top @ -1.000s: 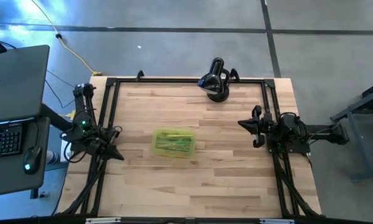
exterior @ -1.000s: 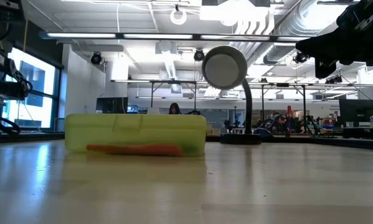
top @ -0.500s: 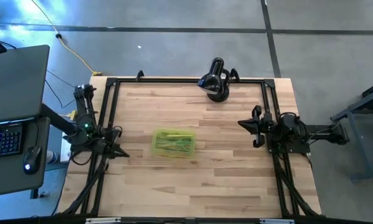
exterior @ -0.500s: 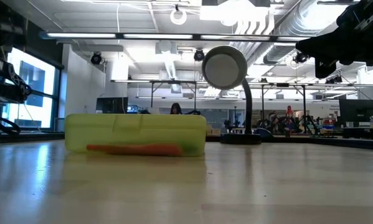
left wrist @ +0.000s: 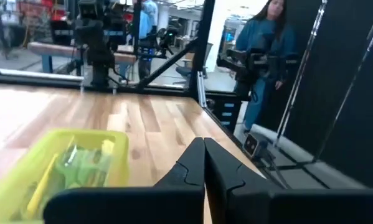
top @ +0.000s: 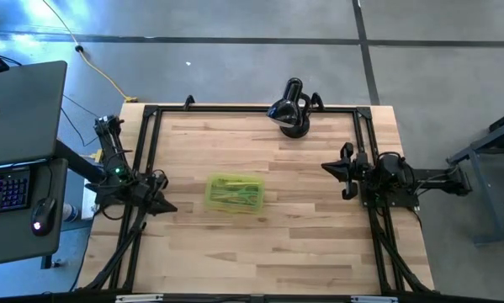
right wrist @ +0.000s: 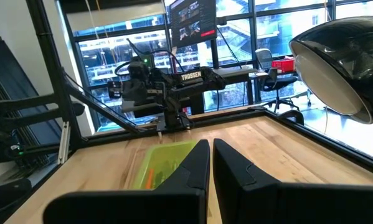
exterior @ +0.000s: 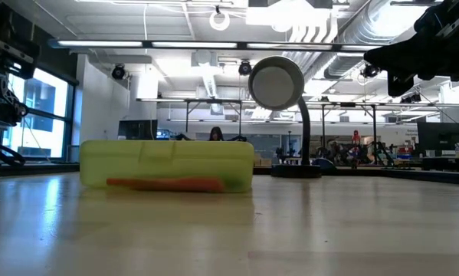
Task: Pick & place school supplies into a supply box
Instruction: Return to Home Position
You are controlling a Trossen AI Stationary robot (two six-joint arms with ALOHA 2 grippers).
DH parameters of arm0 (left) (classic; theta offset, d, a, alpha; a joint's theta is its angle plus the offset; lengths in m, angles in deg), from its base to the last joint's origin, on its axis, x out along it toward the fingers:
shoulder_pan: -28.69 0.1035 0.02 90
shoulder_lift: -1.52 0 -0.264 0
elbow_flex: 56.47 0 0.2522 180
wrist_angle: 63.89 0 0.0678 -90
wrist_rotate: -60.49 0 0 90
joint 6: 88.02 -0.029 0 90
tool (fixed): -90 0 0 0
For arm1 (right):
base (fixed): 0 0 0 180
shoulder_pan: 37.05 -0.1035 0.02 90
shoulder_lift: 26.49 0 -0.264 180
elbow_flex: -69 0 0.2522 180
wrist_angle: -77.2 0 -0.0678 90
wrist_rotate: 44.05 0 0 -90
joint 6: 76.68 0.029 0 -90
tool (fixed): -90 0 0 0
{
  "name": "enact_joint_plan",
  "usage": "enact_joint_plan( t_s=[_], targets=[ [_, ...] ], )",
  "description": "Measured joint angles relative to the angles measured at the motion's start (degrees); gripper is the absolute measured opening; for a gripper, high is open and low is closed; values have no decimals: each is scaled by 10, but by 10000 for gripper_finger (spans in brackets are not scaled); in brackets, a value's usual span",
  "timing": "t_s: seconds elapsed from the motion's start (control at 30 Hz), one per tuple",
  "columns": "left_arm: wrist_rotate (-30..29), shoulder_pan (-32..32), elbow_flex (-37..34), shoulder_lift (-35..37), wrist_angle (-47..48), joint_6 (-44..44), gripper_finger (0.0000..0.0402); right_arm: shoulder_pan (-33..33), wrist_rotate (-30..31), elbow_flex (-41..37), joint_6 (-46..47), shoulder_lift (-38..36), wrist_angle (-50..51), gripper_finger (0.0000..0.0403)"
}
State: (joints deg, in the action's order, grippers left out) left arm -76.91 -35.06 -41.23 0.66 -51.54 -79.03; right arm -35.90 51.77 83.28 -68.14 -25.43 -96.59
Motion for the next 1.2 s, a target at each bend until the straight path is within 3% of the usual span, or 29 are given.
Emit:
enact_joint_plan(
  t_s=[0.13,0.3,0.73,1.0,1.2],
  targets=[
    [-13,0,0,0,-2,-47,49,0,0,0,0,0,0,0],
    [-3,0,-1,0,-5,-12,66,0,0,0,0,0,0,0],
    [-2,0,0,0,-1,-54,72,0,0,0,0,0,0,0],
    [246,100,0,4,-1,-71,72,0,0,0,0,0,0,0],
    [348,206,0,5,9,-62,72,0,0,0,0,0,0,0]
  ],
)
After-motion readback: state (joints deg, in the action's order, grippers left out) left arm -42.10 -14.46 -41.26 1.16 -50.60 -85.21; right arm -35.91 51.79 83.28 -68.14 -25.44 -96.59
